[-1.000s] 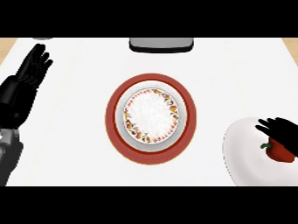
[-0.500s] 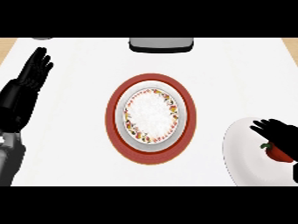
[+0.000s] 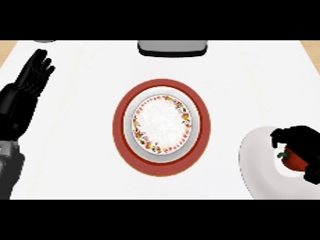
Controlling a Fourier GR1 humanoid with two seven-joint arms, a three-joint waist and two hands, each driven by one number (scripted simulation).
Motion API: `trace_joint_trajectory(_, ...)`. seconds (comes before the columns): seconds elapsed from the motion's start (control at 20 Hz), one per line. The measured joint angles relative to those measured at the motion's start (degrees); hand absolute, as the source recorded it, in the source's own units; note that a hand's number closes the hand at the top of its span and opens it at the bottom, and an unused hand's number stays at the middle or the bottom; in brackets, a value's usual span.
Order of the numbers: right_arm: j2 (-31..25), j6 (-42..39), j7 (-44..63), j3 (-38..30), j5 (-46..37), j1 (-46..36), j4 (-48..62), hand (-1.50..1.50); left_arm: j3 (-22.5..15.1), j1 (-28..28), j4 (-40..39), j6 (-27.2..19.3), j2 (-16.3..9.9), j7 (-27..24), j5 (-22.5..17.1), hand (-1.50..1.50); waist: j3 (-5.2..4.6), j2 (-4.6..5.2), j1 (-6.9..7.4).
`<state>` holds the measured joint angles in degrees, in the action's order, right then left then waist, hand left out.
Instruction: Pick the bell pepper from the plate and place it in the plate
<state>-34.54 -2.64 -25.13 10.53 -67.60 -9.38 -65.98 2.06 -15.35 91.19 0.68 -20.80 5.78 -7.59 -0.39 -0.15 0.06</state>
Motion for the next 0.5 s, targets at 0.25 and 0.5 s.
trace_joint_trajectory(0.25, 1.9, 3.0, 6.1, -6.3, 2.8, 3.2, -1.8, 1.50, 0.7, 0.9, -0.2, -0.3, 0.2, -0.9, 0.5, 0.00, -0.27, -0.36, -1.34)
trace_joint_trajectory(0.5, 4.3, 4.6, 19.3, -16.3, 7.2, 9.3, -4.1, 1.50, 1.2, 2.6, 0.8, -0.6, 0.0, -0.6, 0.7, 0.00, -0.23, -0.78, -2.94)
